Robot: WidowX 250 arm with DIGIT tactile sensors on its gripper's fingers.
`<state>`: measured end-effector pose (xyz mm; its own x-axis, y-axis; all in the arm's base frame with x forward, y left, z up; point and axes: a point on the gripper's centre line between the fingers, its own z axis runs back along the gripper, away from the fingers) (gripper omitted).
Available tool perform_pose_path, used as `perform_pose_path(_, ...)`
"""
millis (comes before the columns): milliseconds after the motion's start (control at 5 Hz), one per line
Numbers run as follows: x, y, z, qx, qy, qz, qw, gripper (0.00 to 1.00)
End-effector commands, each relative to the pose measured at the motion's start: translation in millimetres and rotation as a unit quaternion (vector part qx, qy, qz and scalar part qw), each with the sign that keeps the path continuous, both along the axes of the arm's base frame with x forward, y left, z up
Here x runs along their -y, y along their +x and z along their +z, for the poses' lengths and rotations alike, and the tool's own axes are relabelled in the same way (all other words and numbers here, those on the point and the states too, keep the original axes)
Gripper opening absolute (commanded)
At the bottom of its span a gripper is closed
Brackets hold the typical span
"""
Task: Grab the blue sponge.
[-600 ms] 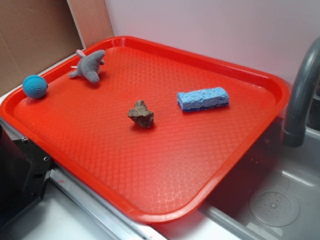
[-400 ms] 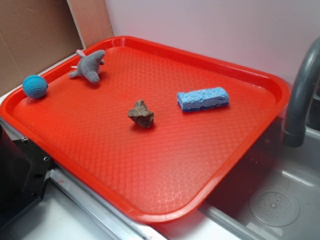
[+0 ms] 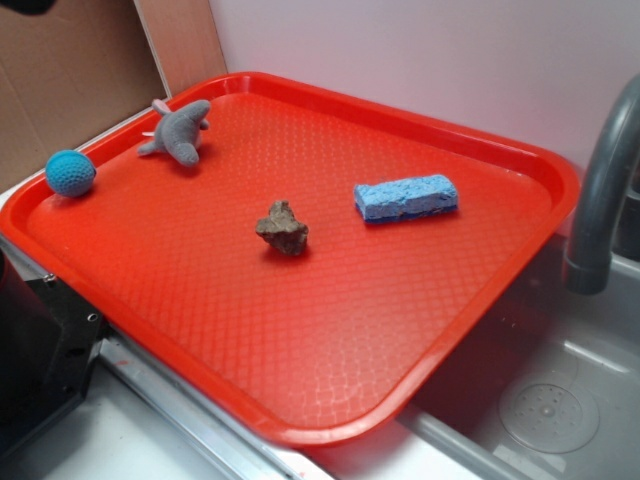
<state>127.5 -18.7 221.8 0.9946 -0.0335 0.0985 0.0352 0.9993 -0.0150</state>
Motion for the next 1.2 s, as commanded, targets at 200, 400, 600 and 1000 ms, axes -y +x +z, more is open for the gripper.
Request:
perform_pose_path(200, 28.6, 68.5, -45.9, 0.104, -0.002, -0.074, 0.992, 1.00)
perform_pose_path(400, 42.5, 99.4, -70.8, 0.106, -0.033, -0.112, 0.988, 1.00)
perform_pose_path(600, 53.0, 121.0, -91.1, 0.106, -0.048, -0.132, 0.984, 1.00)
perform_pose_path(1000, 80.0, 152.4, -132.9, 0.086, -0.055, -0.169, 0.980, 1.00)
